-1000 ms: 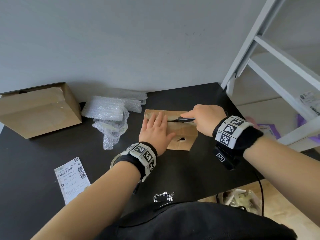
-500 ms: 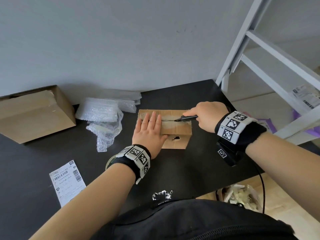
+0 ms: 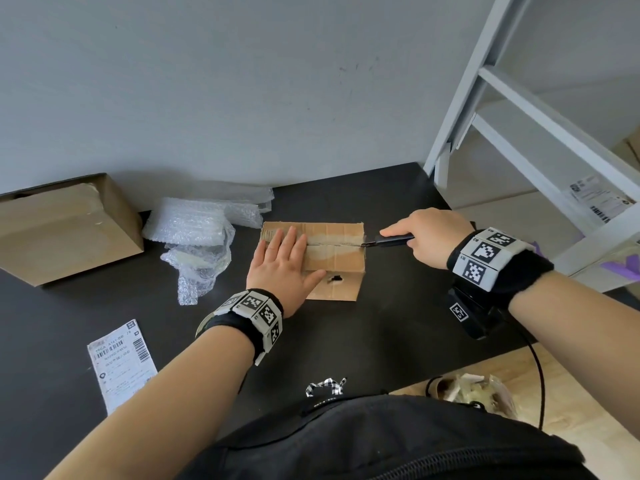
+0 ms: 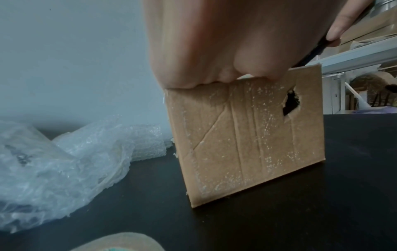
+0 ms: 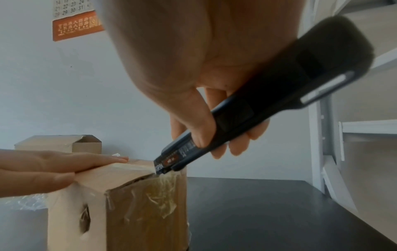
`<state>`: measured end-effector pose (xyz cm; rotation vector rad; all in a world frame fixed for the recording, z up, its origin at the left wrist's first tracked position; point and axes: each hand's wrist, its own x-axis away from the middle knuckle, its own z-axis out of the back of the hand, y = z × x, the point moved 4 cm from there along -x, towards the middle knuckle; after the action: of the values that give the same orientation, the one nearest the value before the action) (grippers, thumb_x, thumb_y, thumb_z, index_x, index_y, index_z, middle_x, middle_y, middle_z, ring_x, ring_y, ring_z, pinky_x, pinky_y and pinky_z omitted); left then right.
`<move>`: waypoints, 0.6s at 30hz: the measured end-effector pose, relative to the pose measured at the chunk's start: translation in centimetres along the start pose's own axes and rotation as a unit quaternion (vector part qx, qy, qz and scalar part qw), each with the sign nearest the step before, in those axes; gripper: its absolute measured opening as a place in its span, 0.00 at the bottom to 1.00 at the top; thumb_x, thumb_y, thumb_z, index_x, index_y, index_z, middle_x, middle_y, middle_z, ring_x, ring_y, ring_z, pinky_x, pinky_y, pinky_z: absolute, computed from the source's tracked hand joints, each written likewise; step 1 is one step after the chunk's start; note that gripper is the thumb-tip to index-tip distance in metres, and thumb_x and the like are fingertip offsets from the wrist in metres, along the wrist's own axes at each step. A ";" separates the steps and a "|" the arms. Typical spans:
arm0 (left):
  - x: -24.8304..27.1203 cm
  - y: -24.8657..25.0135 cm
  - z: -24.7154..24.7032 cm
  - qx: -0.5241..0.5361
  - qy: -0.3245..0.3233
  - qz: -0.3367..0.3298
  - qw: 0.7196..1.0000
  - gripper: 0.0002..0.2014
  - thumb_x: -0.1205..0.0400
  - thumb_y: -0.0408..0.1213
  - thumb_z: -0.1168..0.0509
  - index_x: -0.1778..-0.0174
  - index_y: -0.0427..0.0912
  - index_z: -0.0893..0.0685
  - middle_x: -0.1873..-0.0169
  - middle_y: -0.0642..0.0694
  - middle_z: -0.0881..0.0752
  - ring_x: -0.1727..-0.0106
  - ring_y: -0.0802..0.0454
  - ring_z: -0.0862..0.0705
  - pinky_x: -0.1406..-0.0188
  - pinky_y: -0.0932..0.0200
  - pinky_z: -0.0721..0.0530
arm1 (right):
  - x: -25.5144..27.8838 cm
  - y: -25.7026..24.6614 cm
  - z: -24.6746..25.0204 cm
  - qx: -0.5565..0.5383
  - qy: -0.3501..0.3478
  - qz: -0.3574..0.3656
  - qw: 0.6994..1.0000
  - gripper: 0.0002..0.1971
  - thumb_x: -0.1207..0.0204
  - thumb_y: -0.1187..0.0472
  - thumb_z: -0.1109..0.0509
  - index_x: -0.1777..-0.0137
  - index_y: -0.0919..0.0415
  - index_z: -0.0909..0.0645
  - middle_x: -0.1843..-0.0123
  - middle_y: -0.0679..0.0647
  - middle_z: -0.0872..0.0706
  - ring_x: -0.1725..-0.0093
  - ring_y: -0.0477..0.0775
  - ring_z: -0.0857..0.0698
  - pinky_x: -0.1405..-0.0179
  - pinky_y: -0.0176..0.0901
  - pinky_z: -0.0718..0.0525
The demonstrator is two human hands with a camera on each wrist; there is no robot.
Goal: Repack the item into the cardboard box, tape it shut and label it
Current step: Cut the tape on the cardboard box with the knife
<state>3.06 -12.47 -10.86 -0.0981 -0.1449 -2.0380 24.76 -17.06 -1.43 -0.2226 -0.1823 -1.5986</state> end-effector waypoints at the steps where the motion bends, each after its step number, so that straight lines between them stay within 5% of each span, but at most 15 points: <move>1: -0.1 0.1 0.2 0.011 -0.003 0.005 1.000 0.37 0.18 0.66 0.60 0.17 0.48 0.54 0.16 0.49 0.56 0.16 0.49 0.59 0.18 0.47 0.62 | 0.1 0.4 -0.1 -0.009 0.002 0.001 1.000 0.25 0.18 0.64 0.42 0.28 0.36 0.29 0.32 0.48 0.20 0.42 0.54 0.18 0.50 0.46 0.17; 7: -0.6 2.5 2.4 0.088 0.038 0.029 0.995 0.31 0.16 0.61 0.55 0.21 0.48 0.39 0.18 0.46 0.43 0.16 0.47 0.51 0.18 0.45 0.57 | 0.3 1.9 -1.9 -0.105 0.001 0.000 0.994 0.24 0.18 0.62 0.41 0.27 0.37 0.29 0.32 0.48 0.20 0.40 0.54 0.19 0.51 0.42 0.21; 10: -1.1 4.9 2.2 0.035 0.009 -0.026 0.999 0.33 0.17 0.64 0.55 0.18 0.53 0.48 0.16 0.50 0.51 0.16 0.48 0.58 0.18 0.41 0.60 | 0.4 3.0 -3.0 -0.209 -0.008 -0.021 0.978 0.23 0.18 0.62 0.41 0.25 0.43 0.31 0.31 0.51 0.20 0.41 0.54 0.18 0.45 0.46 0.18; 15: -1.5 5.8 0.5 -0.001 -0.028 -0.004 1.000 0.37 0.18 0.65 0.59 0.17 0.51 0.62 0.17 0.51 0.60 0.17 0.48 0.62 0.19 0.40 0.61 | -0.3 3.9 -4.7 -0.321 -0.019 -0.043 0.946 0.23 0.17 0.64 0.42 0.22 0.53 0.33 0.31 0.57 0.20 0.44 0.52 0.19 0.39 0.48 0.19; 18: -1.2 5.9 0.2 -0.013 -0.024 0.000 1.000 0.38 0.18 0.65 0.60 0.18 0.50 0.65 0.17 0.51 0.62 0.17 0.48 0.63 0.19 0.40 0.62 | -0.7 3.8 -5.6 -0.351 -0.025 -0.041 0.935 0.23 0.18 0.63 0.41 0.23 0.53 0.32 0.30 0.56 0.21 0.36 0.55 0.19 0.36 0.52 0.18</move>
<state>8.87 -14.01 -10.42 -0.1626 -0.1492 -2.0393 28.46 -17.96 -7.13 -0.8171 0.3601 -1.6902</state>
